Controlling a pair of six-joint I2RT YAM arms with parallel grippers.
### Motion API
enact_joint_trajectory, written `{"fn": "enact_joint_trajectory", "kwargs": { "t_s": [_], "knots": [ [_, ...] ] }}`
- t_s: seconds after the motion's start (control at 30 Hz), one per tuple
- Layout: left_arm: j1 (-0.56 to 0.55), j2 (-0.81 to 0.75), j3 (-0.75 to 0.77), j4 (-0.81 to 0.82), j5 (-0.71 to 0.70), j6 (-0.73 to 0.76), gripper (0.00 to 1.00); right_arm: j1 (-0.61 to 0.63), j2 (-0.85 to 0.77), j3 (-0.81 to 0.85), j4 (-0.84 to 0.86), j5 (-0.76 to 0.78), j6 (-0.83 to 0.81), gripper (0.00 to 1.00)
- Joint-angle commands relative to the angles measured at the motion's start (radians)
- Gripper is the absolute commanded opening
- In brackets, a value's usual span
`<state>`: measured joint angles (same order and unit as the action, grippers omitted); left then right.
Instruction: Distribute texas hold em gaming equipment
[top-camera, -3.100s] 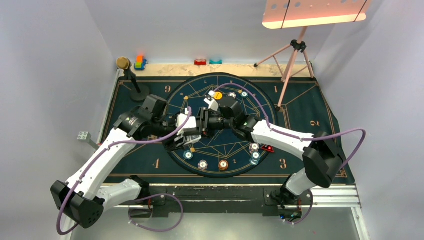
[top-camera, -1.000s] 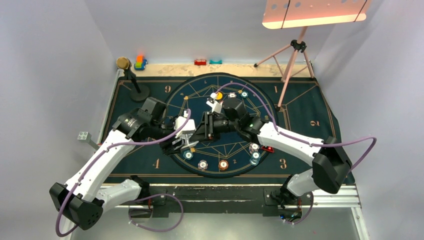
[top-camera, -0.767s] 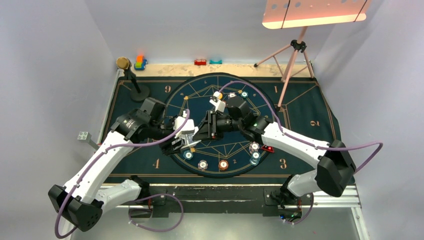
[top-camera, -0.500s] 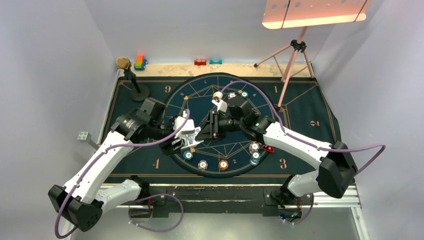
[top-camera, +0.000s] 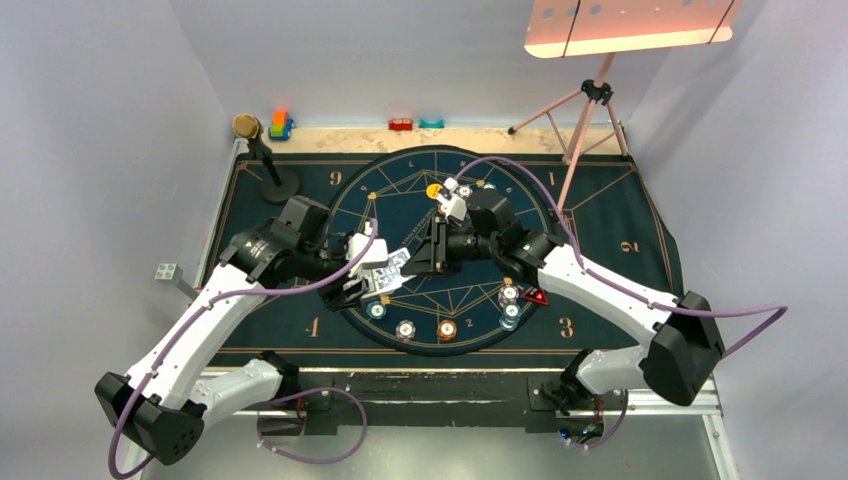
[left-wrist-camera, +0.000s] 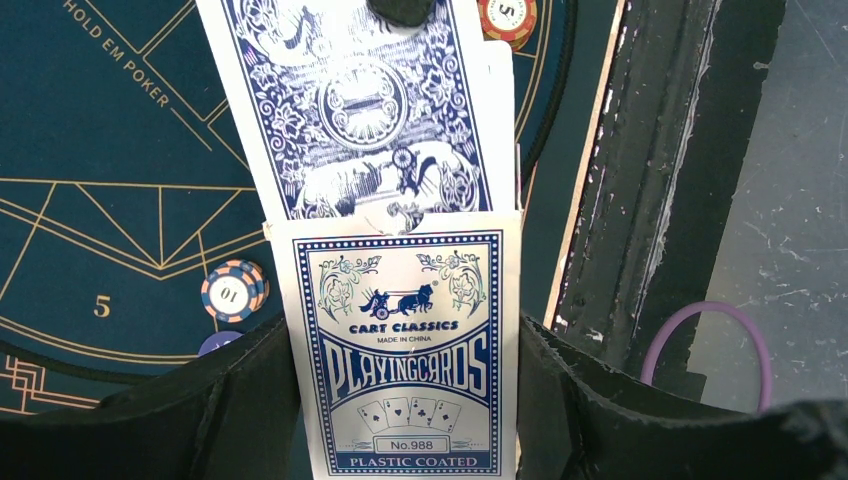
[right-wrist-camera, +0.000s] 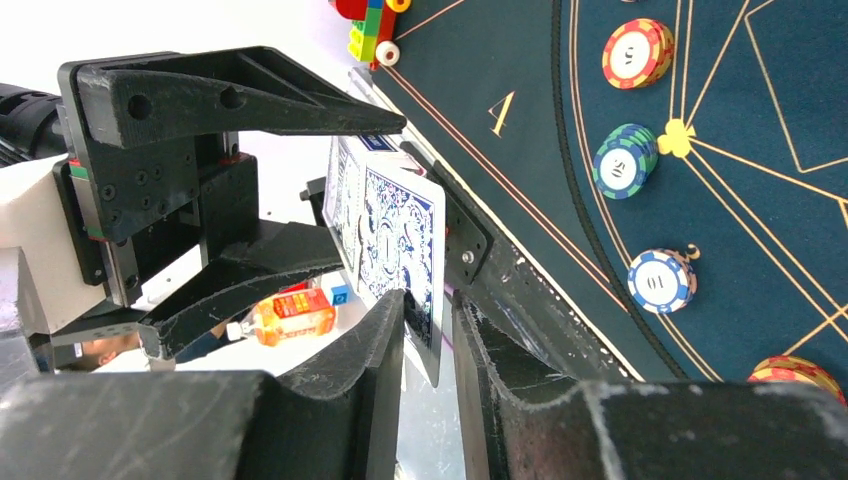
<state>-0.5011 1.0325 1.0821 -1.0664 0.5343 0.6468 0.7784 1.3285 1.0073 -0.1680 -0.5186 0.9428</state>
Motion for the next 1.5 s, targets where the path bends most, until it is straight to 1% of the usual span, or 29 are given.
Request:
{"fn": "enact_joint_trajectory", "kwargs": {
  "t_s": [0.0,0.17,0.57,0.7,0.8,0.9,1.03,1.23,1.3,1.47],
  "knots": [
    [-0.005,-0.024,0.024,0.021,0.042,-0.011,0.07,-0.024,-0.046,0.014,-0.026,0.025,-0.031,0.25],
    [-0.005,-0.027,0.017,0.023,0.042,-0.011,0.05,-0.038,-0.073,0.015,-0.034,0.03,-0.033,0.18],
    [-0.005,-0.037,0.001,0.023,0.033,-0.007,0.04,-0.088,-0.121,0.033,-0.07,0.026,-0.045,0.04],
    [-0.005,-0.044,-0.007,0.02,0.028,-0.003,0.04,-0.143,-0.146,0.04,-0.088,0.006,-0.051,0.0],
    [-0.005,-0.045,-0.008,0.014,0.024,0.0,0.04,-0.199,-0.163,0.043,-0.101,-0.005,-0.064,0.0],
    [-0.005,-0.046,-0.008,0.004,0.022,0.003,0.01,-0.246,-0.146,0.036,-0.076,-0.03,-0.069,0.0],
    [-0.005,-0.049,0.0,-0.01,0.022,0.005,0.01,-0.264,-0.04,0.045,-0.019,-0.059,-0.074,0.0],
    [-0.004,-0.06,0.005,-0.02,0.029,0.001,0.01,-0.245,0.22,0.093,0.197,-0.107,-0.029,0.0],
    [-0.004,-0.057,0.007,-0.02,0.031,0.002,0.01,-0.21,0.337,0.167,0.219,-0.112,-0.027,0.0],
    [-0.004,-0.054,0.014,-0.023,0.033,0.001,0.0,-0.115,0.607,0.412,0.214,-0.094,-0.023,0.0]
  ]
}}
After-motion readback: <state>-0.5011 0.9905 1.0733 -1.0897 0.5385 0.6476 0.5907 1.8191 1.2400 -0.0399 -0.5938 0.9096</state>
